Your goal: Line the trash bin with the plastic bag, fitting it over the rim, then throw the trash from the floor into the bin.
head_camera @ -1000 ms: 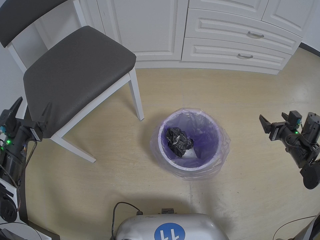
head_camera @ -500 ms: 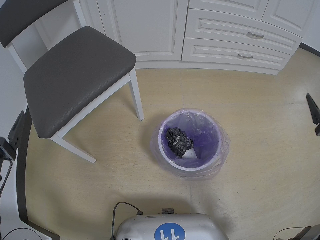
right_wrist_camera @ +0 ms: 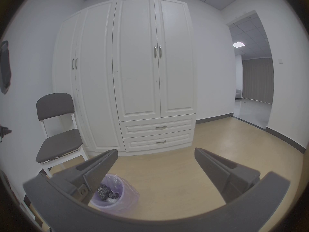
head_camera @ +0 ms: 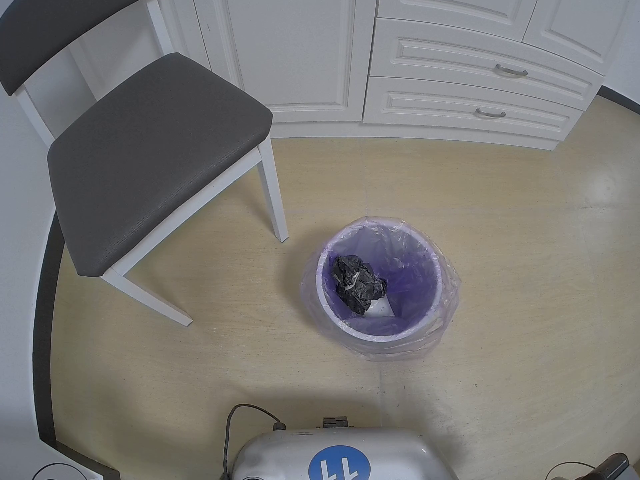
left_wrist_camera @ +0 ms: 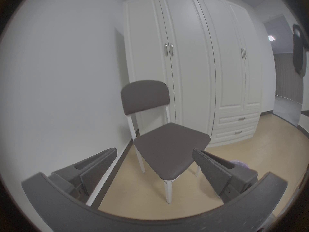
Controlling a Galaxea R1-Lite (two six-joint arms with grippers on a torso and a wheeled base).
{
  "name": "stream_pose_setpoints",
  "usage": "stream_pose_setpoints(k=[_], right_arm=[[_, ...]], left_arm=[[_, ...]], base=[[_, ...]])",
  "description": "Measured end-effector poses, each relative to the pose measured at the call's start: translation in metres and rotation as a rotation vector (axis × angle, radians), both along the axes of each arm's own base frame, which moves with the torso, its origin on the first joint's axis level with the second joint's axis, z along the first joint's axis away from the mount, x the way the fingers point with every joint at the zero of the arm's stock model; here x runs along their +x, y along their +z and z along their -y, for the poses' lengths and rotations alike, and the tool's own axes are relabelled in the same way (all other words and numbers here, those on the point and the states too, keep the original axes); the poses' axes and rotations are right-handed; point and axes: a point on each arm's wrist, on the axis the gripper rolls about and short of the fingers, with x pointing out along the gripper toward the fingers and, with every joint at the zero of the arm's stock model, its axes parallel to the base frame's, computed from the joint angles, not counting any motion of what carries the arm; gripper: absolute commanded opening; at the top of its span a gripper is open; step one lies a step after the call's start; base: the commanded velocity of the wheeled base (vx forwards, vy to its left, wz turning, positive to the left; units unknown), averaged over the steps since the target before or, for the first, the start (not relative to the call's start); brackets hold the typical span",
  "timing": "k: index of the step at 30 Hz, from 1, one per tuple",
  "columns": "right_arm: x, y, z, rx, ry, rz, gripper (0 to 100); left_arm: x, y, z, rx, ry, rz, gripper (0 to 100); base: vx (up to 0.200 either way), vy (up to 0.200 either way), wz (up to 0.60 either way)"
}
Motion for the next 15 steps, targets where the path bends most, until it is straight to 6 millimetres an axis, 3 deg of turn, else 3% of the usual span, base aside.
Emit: stream_pose_setpoints(k=[9, 15], right_arm=[[-0.061, -0.013, -0.001, 0.024, -0.009, 0.029, 100], [-0.075, -0.016, 0.0, 0.05, 0.005, 0.098, 100]], left_arm=[[-0.055, 0.005, -0.002, -0.025, 0.011, 0.091, 100], [-0.075, 0.002, -0.001, -0.025, -0.001, 0.157, 100]], base=[[0.0, 0.0, 0.0], [0.0, 0.0, 0.0]])
